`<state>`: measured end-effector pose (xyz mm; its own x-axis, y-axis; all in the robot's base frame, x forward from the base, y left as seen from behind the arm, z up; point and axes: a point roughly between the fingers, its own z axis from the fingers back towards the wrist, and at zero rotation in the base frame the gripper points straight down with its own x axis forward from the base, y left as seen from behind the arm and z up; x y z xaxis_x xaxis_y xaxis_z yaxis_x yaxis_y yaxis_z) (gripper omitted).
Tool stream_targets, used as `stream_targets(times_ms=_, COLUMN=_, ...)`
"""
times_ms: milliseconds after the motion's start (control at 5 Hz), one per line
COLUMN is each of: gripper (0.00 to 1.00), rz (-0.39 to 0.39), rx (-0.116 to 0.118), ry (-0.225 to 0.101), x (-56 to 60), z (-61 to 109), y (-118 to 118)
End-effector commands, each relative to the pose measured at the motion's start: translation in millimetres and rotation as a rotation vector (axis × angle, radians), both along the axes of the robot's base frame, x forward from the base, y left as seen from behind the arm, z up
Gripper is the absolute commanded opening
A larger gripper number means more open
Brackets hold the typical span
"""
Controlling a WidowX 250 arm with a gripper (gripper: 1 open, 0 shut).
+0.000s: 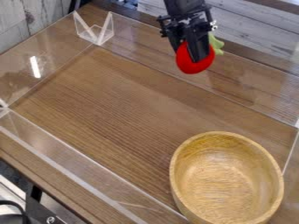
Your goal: Move the red object to the right side of the table
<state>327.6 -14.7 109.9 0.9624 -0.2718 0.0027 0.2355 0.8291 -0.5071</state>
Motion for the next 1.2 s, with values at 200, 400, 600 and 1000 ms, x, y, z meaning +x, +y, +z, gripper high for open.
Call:
stream_targets(times_ms=200, gripper=0.0, rz=-0.036, rx=0.018, ry=-0.059, x=-6.3, z=21.9, y=-8)
stream_targets(times_ms=400, gripper=0.0, rz=-0.046, rx=0.024, ry=-0.039, x=-9.7, z=15.2, y=-11)
stream_targets(times_ms=600, gripper=0.0, rz=-0.067, rx=0.027, ry=-0.022, x=-13.3, z=7.7, y=-17)
stream_targets(times_ms=1000, gripper=0.0, rz=-0.199, rx=0.031, ry=0.006, x=-15.8, z=-9.0, y=-61)
